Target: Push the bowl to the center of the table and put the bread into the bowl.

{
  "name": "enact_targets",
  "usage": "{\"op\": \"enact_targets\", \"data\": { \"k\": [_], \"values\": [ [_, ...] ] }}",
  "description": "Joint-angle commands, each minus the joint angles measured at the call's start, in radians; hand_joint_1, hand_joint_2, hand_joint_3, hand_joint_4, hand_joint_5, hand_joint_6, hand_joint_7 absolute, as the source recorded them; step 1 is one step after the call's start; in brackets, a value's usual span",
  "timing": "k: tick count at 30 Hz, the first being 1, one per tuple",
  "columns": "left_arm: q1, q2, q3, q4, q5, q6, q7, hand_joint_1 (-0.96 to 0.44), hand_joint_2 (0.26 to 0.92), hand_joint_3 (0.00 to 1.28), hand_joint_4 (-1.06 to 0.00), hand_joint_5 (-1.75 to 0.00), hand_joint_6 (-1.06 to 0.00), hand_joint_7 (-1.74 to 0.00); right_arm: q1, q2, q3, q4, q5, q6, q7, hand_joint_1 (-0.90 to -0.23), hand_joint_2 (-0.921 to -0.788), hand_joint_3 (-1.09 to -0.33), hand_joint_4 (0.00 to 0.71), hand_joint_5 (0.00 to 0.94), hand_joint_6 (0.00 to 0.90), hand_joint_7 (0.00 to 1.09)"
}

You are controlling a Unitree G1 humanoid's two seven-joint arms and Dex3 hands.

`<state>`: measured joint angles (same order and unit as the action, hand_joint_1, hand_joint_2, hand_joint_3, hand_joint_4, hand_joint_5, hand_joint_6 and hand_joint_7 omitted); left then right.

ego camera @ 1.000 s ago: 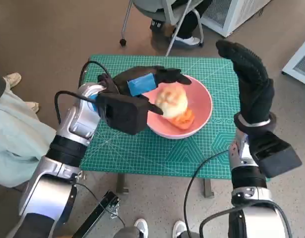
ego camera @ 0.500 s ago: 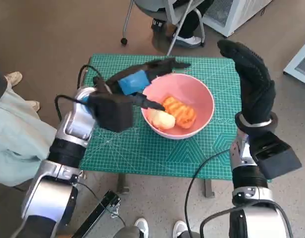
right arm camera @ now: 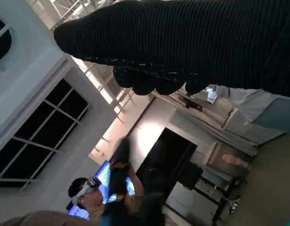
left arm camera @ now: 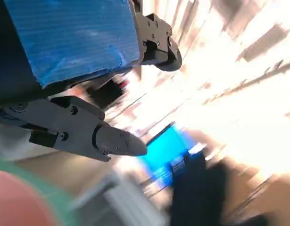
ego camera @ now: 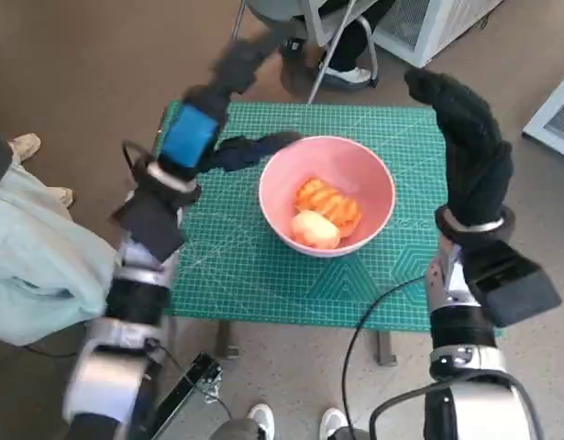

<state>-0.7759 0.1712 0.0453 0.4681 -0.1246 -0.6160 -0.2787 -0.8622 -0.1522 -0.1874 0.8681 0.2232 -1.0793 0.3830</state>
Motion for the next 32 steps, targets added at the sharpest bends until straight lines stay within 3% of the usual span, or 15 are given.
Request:
{"op": "enact_targets", "data": {
  "k": [1,19,32],
  "values": [
    [0.063,-0.034,0.026,-0.071,-0.089,0.017,-0.022,-0.34,0.921,0.24,-0.33,-0.03,-0.06,-0.75,0.003,0.009,0.007,-0.039,-0.015,0.041,-0.03,-0.558,-0.921,-0.761,0.314,0.004,0.004,0.8],
    [0.115,-0.047,0.024,-0.118,-0.099,0.045,-0.048,-0.33,0.921,0.28,-0.32,-0.02,-0.05,-0.78,0.019,-0.009,0.034,-0.203,-0.09,0.162,-0.117,-0.566,-0.921,-0.757,0.326,0.005,0.034,0.74],
    [0.121,-0.066,0.017,-0.153,-0.073,0.072,-0.028,-0.33,0.921,0.28,-0.32,-0.02,-0.04,-0.82,0.031,-0.032,0.038,-0.23,-0.1,0.176,-0.119,-0.54,-0.921,-0.766,0.337,0.009,0.038,0.73]
  ]
}}
